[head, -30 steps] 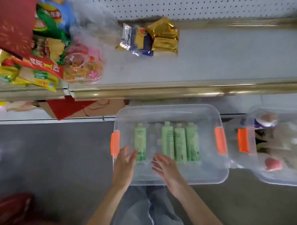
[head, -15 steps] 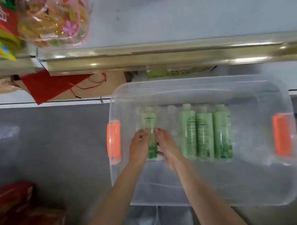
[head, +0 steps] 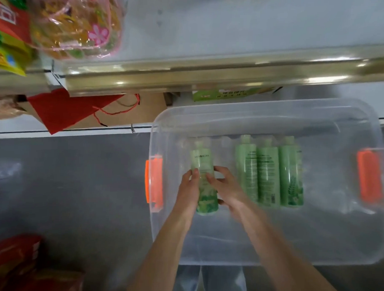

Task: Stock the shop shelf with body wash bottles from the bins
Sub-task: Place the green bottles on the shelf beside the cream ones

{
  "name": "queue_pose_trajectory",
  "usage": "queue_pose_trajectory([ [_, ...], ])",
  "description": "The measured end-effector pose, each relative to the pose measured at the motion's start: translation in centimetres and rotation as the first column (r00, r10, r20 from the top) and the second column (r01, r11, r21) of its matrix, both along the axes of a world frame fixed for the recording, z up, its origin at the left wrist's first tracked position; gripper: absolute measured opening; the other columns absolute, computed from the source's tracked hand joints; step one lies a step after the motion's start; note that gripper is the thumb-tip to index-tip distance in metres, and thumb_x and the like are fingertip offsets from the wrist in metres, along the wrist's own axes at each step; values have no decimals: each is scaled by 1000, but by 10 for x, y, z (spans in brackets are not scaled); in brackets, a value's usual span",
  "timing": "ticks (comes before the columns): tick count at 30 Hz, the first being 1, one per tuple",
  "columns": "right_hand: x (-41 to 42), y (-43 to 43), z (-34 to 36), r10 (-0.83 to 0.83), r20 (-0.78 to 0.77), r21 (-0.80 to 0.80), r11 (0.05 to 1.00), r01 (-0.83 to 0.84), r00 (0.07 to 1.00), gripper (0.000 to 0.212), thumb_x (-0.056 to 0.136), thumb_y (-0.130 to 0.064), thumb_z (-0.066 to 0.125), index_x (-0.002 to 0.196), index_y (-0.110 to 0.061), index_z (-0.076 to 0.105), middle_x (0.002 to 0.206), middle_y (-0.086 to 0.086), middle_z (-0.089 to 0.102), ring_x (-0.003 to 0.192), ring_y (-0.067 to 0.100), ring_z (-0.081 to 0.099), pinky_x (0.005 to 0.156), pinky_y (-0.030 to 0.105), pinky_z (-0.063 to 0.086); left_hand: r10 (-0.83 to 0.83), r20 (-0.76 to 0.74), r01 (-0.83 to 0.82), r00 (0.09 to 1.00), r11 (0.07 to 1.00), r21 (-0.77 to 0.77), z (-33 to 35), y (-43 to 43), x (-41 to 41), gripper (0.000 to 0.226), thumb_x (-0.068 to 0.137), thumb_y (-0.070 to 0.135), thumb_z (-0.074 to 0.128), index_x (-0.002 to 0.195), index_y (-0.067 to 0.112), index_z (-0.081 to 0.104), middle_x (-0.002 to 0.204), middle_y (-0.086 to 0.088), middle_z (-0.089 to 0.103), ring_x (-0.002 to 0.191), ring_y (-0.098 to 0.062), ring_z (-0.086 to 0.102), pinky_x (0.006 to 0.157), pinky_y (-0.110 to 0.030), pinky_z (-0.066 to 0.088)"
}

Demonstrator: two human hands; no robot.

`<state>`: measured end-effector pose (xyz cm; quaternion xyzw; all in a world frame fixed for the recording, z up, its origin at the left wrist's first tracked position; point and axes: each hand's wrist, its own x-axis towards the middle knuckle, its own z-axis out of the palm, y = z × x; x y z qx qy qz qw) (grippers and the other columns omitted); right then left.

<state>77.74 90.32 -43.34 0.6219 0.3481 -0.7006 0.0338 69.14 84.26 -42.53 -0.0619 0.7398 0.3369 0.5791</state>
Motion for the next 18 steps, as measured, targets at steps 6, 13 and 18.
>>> queue_pose_trajectory([
  [6,21,7,89,-10,-24,159,987,14,1000,31,91,-24,63,120,-26,51,102,3,63,89,14,64,66,27,51,-90,-51,99,995,974,203,81,-10,16,36,98,53,33,130,44,44,129,16,54,106,10,53,97,-35,48],
  [13,51,-8,227,-133,-181,311,932,185,974,29,87,-18,66,112,-29,54,109,9,65,99,24,65,80,44,57,-125,-288,253,949,848,466,215,-23,29,44,81,55,62,122,41,50,126,3,55,103,-5,61,87,-30,54],
  [18,72,1,329,-121,-267,495,834,244,956,28,87,-23,66,111,-32,57,106,4,66,97,20,66,77,36,57,-109,-406,355,907,717,600,312,-7,38,39,85,28,67,120,35,52,119,6,62,103,-8,62,88,-26,52],
])
